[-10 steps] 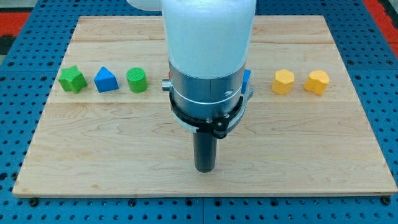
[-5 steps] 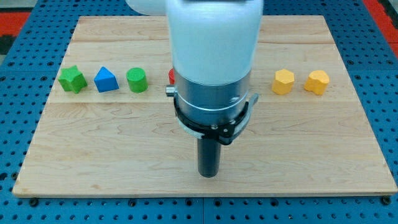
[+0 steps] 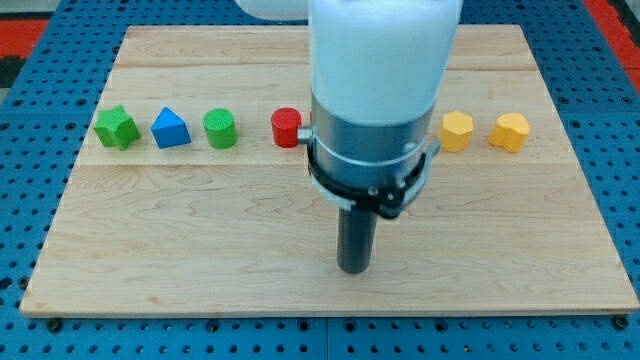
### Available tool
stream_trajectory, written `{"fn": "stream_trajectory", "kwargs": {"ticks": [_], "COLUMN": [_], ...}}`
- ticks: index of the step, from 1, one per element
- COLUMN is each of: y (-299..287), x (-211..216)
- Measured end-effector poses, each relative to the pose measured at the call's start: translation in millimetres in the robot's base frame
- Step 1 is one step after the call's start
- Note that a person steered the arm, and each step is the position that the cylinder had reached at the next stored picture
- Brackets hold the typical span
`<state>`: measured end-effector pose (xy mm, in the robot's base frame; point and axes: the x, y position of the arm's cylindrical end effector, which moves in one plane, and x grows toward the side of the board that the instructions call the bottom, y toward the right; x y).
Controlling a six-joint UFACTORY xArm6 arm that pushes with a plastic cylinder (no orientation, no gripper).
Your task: Push the blue cube towards the top right
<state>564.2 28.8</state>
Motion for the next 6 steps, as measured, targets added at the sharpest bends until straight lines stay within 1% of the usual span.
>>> {"fn": "stream_trajectory", "kwargs": {"ticks": [3,6], "y": [9,56], "x": [-99,-211]}}
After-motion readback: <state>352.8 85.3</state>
